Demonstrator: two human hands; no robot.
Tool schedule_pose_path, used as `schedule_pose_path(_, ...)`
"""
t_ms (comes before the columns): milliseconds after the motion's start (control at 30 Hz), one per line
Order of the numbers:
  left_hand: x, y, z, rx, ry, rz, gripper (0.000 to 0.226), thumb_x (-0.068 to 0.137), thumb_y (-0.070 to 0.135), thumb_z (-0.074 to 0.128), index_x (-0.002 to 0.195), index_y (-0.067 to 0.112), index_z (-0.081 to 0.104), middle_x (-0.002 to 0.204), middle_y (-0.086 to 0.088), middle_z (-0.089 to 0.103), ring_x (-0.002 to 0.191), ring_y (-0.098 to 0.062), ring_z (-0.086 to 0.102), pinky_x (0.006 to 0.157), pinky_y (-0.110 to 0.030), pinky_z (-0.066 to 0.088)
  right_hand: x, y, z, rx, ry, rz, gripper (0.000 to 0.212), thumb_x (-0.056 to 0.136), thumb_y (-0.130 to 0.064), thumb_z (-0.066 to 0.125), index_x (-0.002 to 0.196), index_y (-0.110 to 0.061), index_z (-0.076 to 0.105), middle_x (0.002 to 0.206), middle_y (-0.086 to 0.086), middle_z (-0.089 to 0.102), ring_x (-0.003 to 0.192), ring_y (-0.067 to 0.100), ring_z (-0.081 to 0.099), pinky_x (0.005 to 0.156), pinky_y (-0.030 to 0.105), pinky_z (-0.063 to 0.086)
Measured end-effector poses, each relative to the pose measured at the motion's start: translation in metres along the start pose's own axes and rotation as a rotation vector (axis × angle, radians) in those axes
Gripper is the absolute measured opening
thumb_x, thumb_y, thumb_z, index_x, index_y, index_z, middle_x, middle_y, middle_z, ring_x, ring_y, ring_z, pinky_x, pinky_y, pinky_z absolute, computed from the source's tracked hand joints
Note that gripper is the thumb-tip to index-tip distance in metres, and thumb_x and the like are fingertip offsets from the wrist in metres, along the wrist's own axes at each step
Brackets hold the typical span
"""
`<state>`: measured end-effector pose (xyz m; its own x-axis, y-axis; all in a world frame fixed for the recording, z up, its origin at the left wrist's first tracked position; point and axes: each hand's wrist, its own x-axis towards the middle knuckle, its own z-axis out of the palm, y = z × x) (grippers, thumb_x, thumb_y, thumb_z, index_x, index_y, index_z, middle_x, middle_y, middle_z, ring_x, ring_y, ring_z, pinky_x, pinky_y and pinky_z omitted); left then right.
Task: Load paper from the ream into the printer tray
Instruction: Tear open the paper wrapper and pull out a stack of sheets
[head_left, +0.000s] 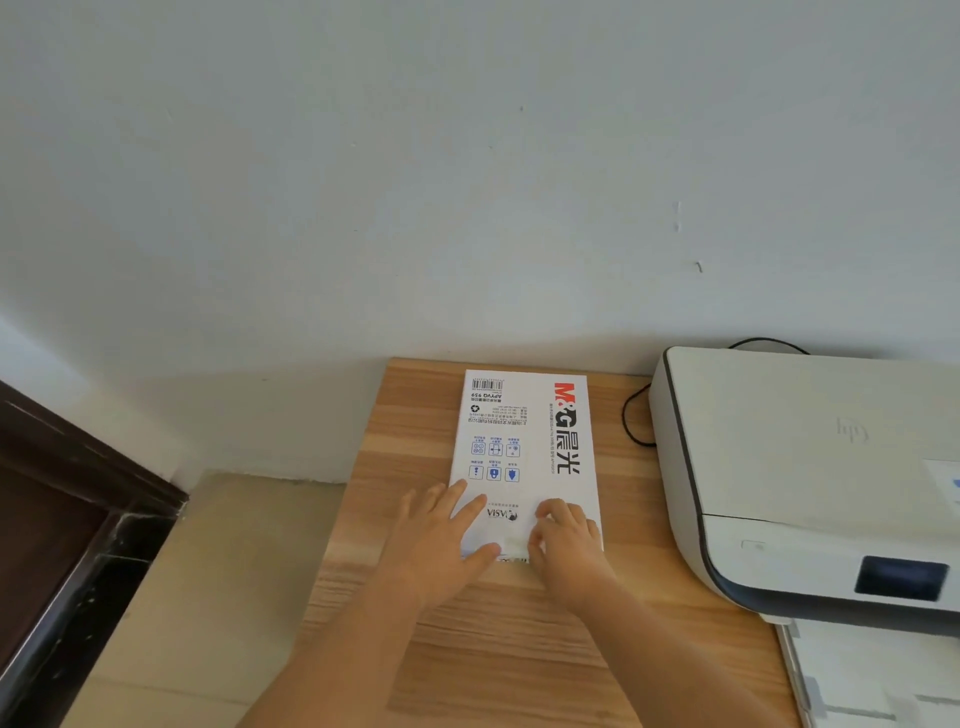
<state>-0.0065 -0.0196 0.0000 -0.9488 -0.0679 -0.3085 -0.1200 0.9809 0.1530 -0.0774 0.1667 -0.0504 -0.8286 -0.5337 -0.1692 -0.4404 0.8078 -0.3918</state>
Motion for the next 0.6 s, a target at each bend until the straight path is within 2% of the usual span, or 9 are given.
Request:
schedule_pose_path(100,0.006,0.002,-0.003,0.030,0.017,0.004,0.098,0.064,0.084,-0.010,0.148,0.038,0.014,0.160,0.006,0.006,0.145,-0.018,0.003,0.117,-0.047,0.002,-0.017,-0.002,0.007,0.022,0.018,-0.071,0.025,0.095,-0.027,0.044,0.098,-0.017,0.066,0.131,-0.010,0.044,0.122,0.014,0.037,0.099,0.030,0.033)
schedule_pose_path(167,0.009,0.004,-0.004,0.037,0.010,0.006,0.100,0.063,0.084,-0.011,0.148,0.038,0.013,0.160,0.006,0.006,0.145,-0.018,0.003,0.117,-0.047,0.002,-0.026,-0.002,0.015,-0.015,0.075,-0.089,0.024,0.086,-0.028,0.045,0.079,-0.021,0.066,0.120,-0.012,0.048,0.112,0.013,0.041,0.088,0.035,0.048)
schedule_pose_path(200,0.011,0.005,-0.005,0.035,0.003,0.004,0.095,0.067,0.084,-0.007,0.148,0.038,0.013,0.160,0.006,0.005,0.145,-0.019,0.002,0.117,-0.047,0.001,-0.031,0.000,0.019,-0.013,0.099,-0.086,0.022,0.080,-0.029,0.045,0.071,-0.023,0.064,0.118,-0.012,0.049,0.109,0.013,0.042,0.081,0.035,0.052)
schedule_pose_path(267,0.013,0.006,-0.005,0.033,-0.014,0.001,0.085,0.074,0.079,0.003,0.148,0.039,0.011,0.160,0.006,0.003,0.145,-0.019,0.000,0.117,-0.047,-0.001,-0.040,0.000,0.026,-0.028,0.131,-0.085,0.019,0.076,-0.030,0.046,0.066,-0.024,0.061,0.121,-0.008,0.055,0.113,0.015,0.042,0.082,0.038,0.053)
schedule_pose_path(400,0.015,0.007,0.000,0.048,-0.025,0.014,0.090,0.071,0.082,-0.002,0.148,0.038,0.011,0.160,0.006,0.003,0.146,-0.019,0.001,0.117,-0.047,-0.001,-0.059,-0.003,0.044,-0.120,0.112,-0.107,0.021,0.077,-0.029,0.045,0.066,-0.027,0.063,0.136,-0.003,0.052,0.127,0.022,0.038,0.099,0.043,0.044)
schedule_pose_path(467,0.015,0.009,0.001,0.061,-0.028,0.023,0.093,0.068,0.082,-0.006,0.148,0.038,0.011,0.160,0.006,0.003,0.145,-0.019,0.001,0.117,-0.047,0.000,-0.065,-0.003,0.058,-0.162,0.104,-0.097,0.017,0.077,-0.025,0.052,0.065,-0.028,0.064,0.146,-0.005,0.042,0.134,0.024,0.031,0.108,0.044,0.028)
schedule_pose_path(533,0.014,0.010,0.003,0.060,-0.027,0.027,0.097,0.064,0.081,-0.011,0.148,0.038,0.011,0.160,0.006,0.003,0.145,-0.019,0.002,0.116,-0.047,0.001,-0.069,-0.002,0.067,-0.192,0.091,-0.090,0.013,0.073,-0.021,0.067,0.063,-0.029,0.063,0.152,-0.004,0.035,0.139,0.026,0.025,0.108,0.044,0.015)
schedule_pose_path(600,0.014,0.010,0.003,0.046,-0.025,0.026,0.098,0.062,0.080,-0.012,0.148,0.038,0.011,0.160,0.006,0.003,0.146,-0.019,0.001,0.116,-0.048,0.001,-0.072,0.000,0.069,-0.203,0.080,-0.093,0.016,0.068,-0.021,0.073,0.062,-0.029,0.061,0.151,-0.003,0.037,0.139,0.027,0.026,0.108,0.044,0.014)
